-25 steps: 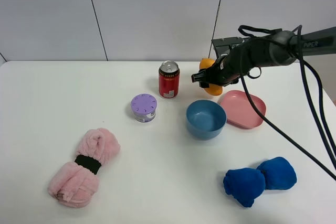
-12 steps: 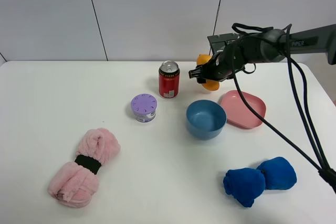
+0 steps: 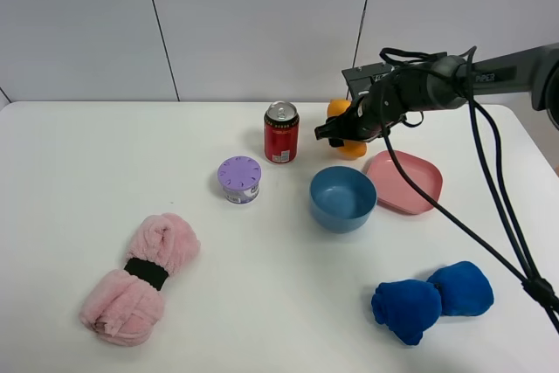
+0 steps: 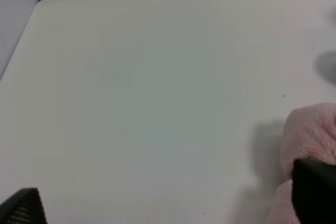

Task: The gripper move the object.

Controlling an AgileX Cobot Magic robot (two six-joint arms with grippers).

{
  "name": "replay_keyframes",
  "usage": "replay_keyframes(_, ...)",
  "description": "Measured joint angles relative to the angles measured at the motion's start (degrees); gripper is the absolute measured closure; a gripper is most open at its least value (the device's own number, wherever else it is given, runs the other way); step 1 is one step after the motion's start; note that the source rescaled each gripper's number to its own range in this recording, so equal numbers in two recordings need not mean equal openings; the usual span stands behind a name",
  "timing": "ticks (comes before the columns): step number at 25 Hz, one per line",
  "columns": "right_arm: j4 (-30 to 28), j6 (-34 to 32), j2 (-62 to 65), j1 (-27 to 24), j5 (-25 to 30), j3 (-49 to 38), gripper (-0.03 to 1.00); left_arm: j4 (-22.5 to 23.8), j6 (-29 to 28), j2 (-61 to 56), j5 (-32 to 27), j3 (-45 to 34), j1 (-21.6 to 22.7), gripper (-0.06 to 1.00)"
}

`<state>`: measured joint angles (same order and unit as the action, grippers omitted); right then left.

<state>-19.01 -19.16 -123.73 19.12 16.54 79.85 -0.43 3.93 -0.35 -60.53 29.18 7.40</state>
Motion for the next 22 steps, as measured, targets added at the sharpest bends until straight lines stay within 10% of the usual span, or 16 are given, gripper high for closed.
replay_keyframes(5,-0.6,0.0,0.0,0.0,-0.2,0.1,0.25,0.0,0.0,0.0,0.0,0.0,0.0,-0.06)
replay_keyframes(13,-0.8,0.5,0.7,0.0,3.0,0.1,0.19,0.0,0.0,0.0,0.0,0.0,0.0,-0.06)
replay_keyframes(22,0.6,13.4,14.9,0.0,32.8,0.1,0.19,0.0,0.0,0.0,0.0,0.0,0.0,-0.06)
